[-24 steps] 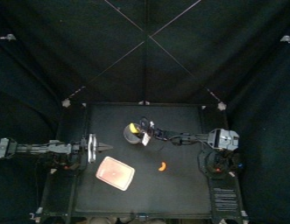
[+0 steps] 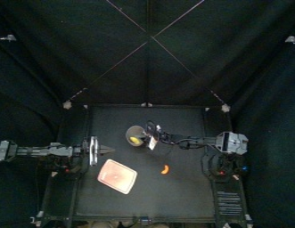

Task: Pick the banana then place it in the grey bowl
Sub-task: Drop banana in the grey bowl and return to neutral

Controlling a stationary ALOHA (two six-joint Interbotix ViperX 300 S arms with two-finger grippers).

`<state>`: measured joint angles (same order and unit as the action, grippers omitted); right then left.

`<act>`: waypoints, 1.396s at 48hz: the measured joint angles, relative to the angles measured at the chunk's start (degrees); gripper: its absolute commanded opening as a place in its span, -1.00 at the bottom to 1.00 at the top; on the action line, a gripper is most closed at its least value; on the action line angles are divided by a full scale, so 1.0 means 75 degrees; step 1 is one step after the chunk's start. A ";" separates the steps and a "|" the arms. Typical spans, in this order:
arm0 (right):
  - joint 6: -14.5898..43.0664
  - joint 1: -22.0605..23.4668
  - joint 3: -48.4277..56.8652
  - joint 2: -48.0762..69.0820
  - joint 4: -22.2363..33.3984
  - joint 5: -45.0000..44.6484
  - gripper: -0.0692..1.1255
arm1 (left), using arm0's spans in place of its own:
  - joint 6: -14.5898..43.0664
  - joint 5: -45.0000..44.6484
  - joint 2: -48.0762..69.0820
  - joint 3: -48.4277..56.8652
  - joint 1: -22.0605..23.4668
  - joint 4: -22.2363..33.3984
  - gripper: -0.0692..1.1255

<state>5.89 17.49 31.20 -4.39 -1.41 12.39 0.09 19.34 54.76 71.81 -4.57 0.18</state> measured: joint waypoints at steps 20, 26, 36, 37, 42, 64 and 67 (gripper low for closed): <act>-0.0094 -0.1137 0.2250 0.2789 0.0105 0.1078 0.41 | 0.0000 0.0000 0.0000 0.0082 0.0000 0.0000 -0.91; -0.0035 -0.1313 0.2766 0.3234 0.0246 0.1324 0.41 | -0.0012 0.0000 0.0000 0.0082 0.0000 0.0000 -0.91; -0.0023 -0.1488 0.3082 0.3551 0.0410 0.1383 0.41 | 0.0012 0.0000 0.0000 0.0105 0.0000 0.0000 -0.91; -0.0023 -0.1488 0.3082 0.3562 0.0410 0.1371 0.41 | 0.0012 0.0000 0.0000 0.0105 0.0000 0.0000 -0.91; 0.0000 -0.1500 0.3082 0.3574 0.0398 0.1383 0.41 | 0.0012 0.0012 0.0000 0.0164 -0.0012 0.0000 -0.91; 0.0000 -0.1512 0.3082 0.3574 0.0340 0.1371 0.41 | 0.0000 0.0000 0.0000 0.0199 -0.0012 0.0000 -0.91; 0.0000 -0.1512 0.3082 0.3574 0.0340 0.1383 0.41 | 0.0000 0.0000 0.0000 0.0199 -0.0012 0.0000 -0.91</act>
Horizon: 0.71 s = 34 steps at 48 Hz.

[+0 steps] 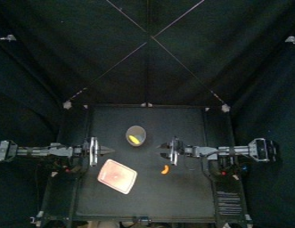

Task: Pick the banana then place it in the grey bowl
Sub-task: Drop banana in the grey bowl and return to neutral

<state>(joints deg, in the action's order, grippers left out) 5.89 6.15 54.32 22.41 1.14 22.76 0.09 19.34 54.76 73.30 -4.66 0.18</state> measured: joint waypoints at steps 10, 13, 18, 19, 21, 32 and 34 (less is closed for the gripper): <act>0.0000 0.0000 0.0000 0.0000 0.0000 0.0000 0.41 | 0.0012 0.0000 0.0000 0.0000 0.0000 0.0000 -0.91; 0.0000 0.0000 0.0012 0.0000 0.0000 0.0000 0.41 | 0.0012 0.0000 0.0000 0.0000 0.0000 0.0000 -0.91; 0.0000 0.0000 0.0047 0.0000 0.0012 0.0000 0.41 | 0.0000 0.0000 0.0000 0.0000 0.0000 0.0000 -0.91; 0.0000 0.0000 0.0047 0.0000 0.0000 0.0000 0.41 | 0.0012 0.0000 0.0000 0.0000 0.0000 0.0000 -0.91; 0.0000 0.0000 0.0070 0.0000 0.0000 0.0000 0.41 | 0.0000 0.0000 0.0000 0.0000 0.0000 0.0000 -0.91; 0.0012 0.0012 0.0070 0.0000 0.0012 0.0000 0.41 | 0.0012 0.0000 0.0000 0.0012 0.0000 0.0000 -0.91; 0.0000 0.0012 0.0082 0.0000 0.0000 0.0000 0.41 | 0.0000 0.0000 0.0000 0.0023 0.0000 0.0000 -0.91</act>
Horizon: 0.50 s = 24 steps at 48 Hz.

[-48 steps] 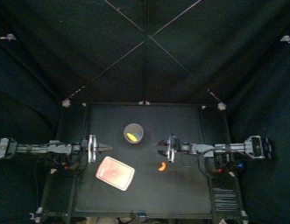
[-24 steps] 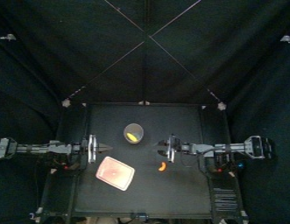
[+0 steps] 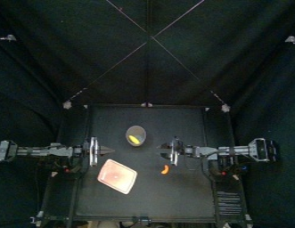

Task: Pick the banana then place it in the grey bowl
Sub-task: Drop banana in the grey bowl and return to neutral

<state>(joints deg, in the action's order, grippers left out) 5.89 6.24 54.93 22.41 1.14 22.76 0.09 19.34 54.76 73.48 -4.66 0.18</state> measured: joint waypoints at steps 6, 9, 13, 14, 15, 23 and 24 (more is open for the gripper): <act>0.0000 0.0047 0.0023 0.0000 0.0012 -0.0012 0.41 | 0.0012 0.0000 0.0000 0.0000 0.0000 -0.0012 -0.91; 0.0000 0.0059 0.0035 0.0000 0.0000 0.0000 0.41 | 0.0012 0.0000 0.0000 0.0000 0.0000 0.0000 -0.91; 0.0000 0.0070 0.0035 0.0000 -0.0012 0.0000 0.41 | 0.0012 0.0000 0.0000 0.0035 0.0012 -0.0012 -0.91; 0.0000 0.0070 0.0035 0.0000 0.0000 0.0000 0.41 | 0.0012 0.0000 0.0000 0.0047 0.0012 -0.0012 -0.91; 0.0000 0.0070 0.0035 0.0000 0.0000 0.0000 0.41 | 0.0012 0.0000 0.0000 0.0059 0.0012 -0.0012 -0.91; 0.0000 0.0082 0.0059 -0.0023 0.0000 0.0000 0.41 | 0.0012 0.0000 0.0000 0.0082 0.0012 -0.0012 -0.91; 0.0000 0.0082 0.0070 -0.0035 -0.0012 0.0000 0.41 | 0.0012 0.0000 0.0000 0.0082 0.0012 0.0000 -0.91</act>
<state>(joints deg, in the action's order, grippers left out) 5.89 6.86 55.46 22.15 1.05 22.76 0.18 19.34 54.76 74.09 -4.57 0.18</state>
